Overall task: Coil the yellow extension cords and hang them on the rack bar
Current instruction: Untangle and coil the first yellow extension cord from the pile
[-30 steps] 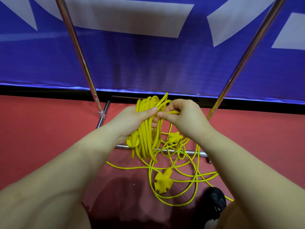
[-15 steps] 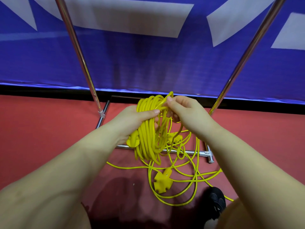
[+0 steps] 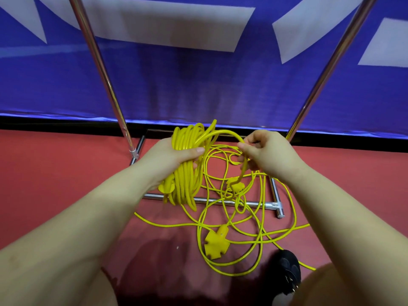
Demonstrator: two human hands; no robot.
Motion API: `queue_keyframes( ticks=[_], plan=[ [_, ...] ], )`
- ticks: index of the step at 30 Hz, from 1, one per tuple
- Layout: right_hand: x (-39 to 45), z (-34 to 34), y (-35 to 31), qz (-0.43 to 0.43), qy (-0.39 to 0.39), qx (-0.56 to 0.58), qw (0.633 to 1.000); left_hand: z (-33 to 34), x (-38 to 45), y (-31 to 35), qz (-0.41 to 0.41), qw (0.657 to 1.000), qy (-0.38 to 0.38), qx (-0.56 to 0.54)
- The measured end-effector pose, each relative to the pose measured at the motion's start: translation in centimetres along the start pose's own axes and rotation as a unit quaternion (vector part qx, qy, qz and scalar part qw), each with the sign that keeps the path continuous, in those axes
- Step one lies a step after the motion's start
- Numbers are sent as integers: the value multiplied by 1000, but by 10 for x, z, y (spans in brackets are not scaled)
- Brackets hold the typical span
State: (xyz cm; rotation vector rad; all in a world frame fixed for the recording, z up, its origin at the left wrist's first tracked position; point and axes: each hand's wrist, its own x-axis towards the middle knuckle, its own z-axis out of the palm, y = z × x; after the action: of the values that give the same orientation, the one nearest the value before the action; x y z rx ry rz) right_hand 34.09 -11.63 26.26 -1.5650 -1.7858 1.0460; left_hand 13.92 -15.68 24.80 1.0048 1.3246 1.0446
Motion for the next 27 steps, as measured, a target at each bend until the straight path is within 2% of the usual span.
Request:
queue_keyframes(
  ticks=[4,7,11,14,16,19,21,23,25,27],
  plan=[
    [-1,1,-8,94,-63,176,978,4,2,-6,-12,999,-3,35],
    [-2,-4,-9,112,-99,224,963,5,5,-6,-25,999,38,7],
    [-10,1,-7,28,-214,72,974,-7,10,4,-26,985,129,-108],
    [-8,12,9,17,-261,-89,961,-14,10,13,-18,979,129,-157],
    [-6,22,26,29,-298,-217,929,-16,8,16,-26,977,114,-179],
    [-8,34,46,49,-348,-333,875,-21,7,20,-63,970,91,-218],
    [-6,36,53,49,-326,-384,863,-23,7,21,-78,963,87,-245],
    [0,34,56,38,-271,-410,870,-24,7,21,-67,959,104,-256],
    [8,30,54,36,-193,-363,911,-27,8,20,-36,960,130,-245],
    [13,26,47,23,-123,-253,959,-29,8,17,1,970,153,-189]
  ],
)
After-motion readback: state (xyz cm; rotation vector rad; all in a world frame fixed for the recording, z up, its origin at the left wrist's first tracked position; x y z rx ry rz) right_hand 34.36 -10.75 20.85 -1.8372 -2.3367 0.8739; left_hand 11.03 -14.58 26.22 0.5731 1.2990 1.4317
